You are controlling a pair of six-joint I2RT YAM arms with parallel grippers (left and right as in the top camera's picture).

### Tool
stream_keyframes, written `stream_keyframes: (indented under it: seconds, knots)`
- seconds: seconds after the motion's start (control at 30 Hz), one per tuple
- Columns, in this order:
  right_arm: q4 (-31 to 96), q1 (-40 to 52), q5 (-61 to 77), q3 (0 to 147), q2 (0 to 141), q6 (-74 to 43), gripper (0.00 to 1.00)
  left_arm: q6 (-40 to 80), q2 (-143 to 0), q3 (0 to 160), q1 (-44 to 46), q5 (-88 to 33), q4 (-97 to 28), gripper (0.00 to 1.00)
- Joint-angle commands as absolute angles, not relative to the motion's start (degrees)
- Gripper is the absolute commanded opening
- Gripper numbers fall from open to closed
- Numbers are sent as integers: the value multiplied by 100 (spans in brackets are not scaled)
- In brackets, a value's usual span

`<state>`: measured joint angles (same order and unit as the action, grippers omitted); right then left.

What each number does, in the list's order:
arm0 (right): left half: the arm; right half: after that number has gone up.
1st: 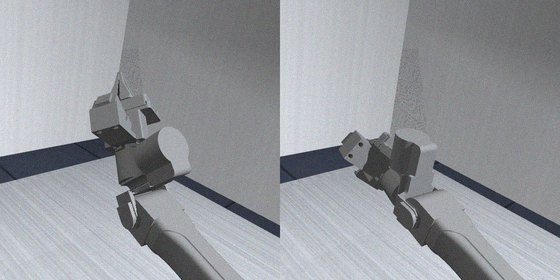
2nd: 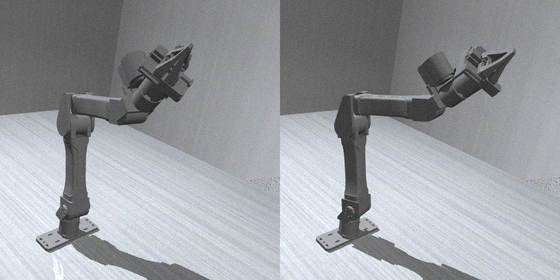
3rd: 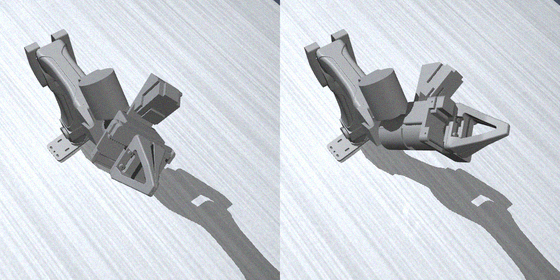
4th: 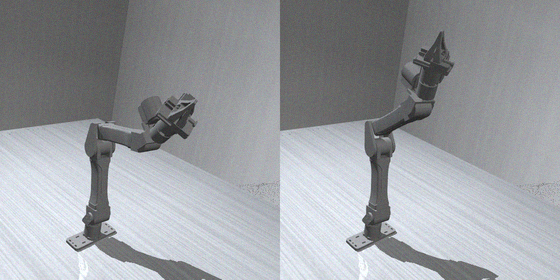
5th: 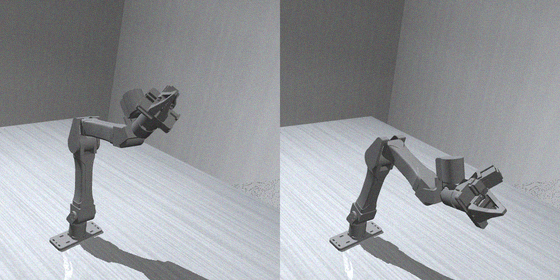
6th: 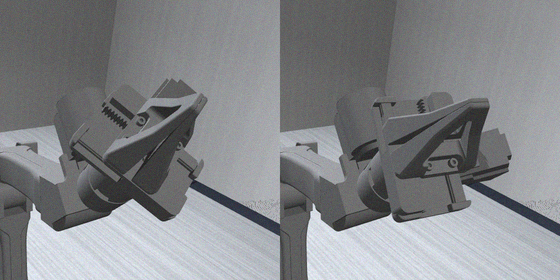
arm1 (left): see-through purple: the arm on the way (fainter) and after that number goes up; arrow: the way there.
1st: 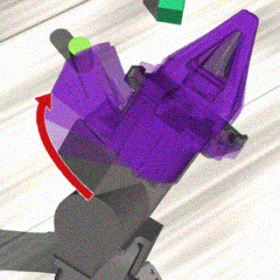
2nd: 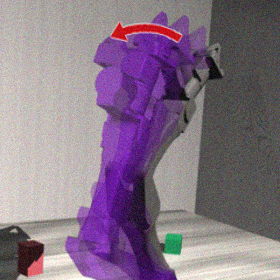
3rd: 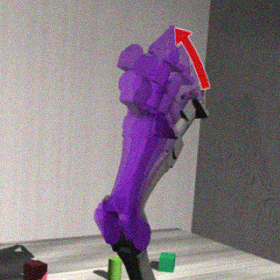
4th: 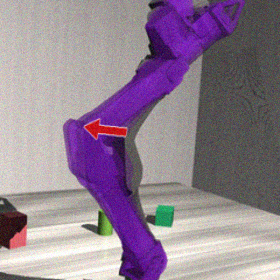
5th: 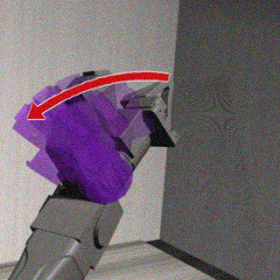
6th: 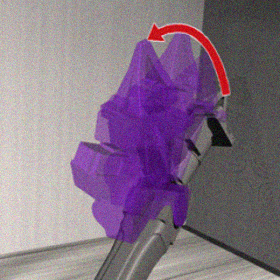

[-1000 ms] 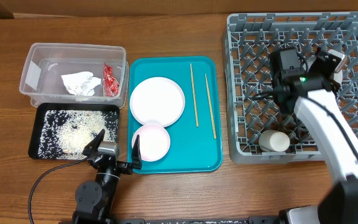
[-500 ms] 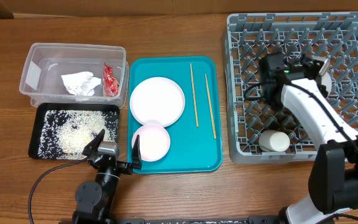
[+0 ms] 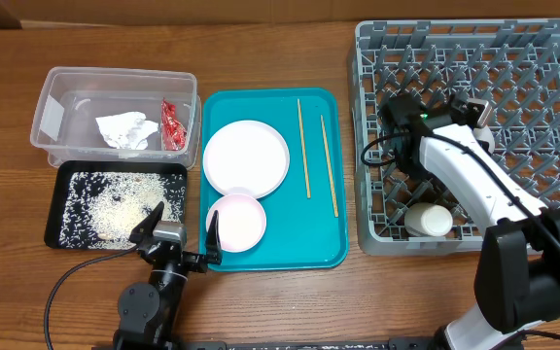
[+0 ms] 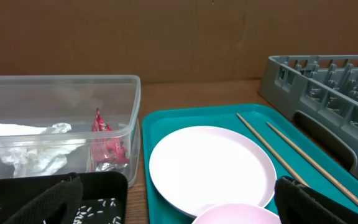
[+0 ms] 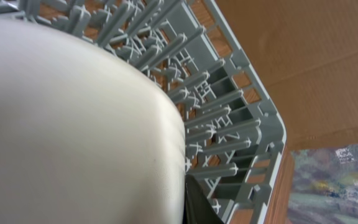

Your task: Sort waste into correct bins and load items into the dishwasher

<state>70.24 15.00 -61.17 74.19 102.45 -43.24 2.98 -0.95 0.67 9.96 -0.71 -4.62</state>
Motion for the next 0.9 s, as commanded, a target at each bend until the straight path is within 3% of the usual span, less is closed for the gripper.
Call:
stream_keyframes:
  seconds: [0.0, 0.5, 0.87]
  knots:
    - [6910, 1577, -6082, 7859, 10342, -4372, 4, 340, -27, 27, 939, -108, -440, 100]
    - [6351, 1236, -6305, 8036, 10366, -4134, 4, 340, -27, 27, 939, -108, -440, 100]
    - [6987, 1229, -5782, 7950, 10366, -4259, 4, 340, -27, 27, 939, -110, -440, 100]
